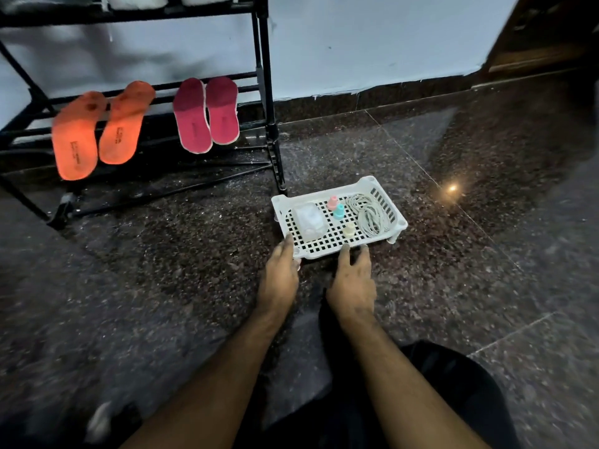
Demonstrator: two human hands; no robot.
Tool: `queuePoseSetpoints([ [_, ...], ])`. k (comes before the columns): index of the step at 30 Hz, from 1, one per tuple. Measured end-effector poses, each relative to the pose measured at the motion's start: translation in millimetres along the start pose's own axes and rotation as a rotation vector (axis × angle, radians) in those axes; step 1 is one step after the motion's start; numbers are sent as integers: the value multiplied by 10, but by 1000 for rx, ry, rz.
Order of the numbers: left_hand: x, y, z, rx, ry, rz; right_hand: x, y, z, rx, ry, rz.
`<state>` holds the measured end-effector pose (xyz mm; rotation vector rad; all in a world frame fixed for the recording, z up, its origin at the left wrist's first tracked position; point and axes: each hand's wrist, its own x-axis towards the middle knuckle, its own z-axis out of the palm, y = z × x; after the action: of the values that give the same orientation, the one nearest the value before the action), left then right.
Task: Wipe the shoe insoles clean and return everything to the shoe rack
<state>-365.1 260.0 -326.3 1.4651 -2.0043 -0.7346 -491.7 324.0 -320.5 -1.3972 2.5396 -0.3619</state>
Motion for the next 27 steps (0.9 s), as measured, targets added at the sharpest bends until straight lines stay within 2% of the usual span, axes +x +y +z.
queuePoseSetpoints([
  [6, 506, 260, 382, 52, -42, 66, 577, 263, -57, -152, 20, -16],
  [12, 1168, 311, 635, 94, -12, 27, 1327, 473, -1, -210, 62, -122],
  [23, 2418, 112, 820, 287, 166, 31, 2514, 30, 113, -224, 149, -257],
  [27, 2771, 123, 826, 311, 161, -21, 2884, -186, 160, -263, 157, -260],
])
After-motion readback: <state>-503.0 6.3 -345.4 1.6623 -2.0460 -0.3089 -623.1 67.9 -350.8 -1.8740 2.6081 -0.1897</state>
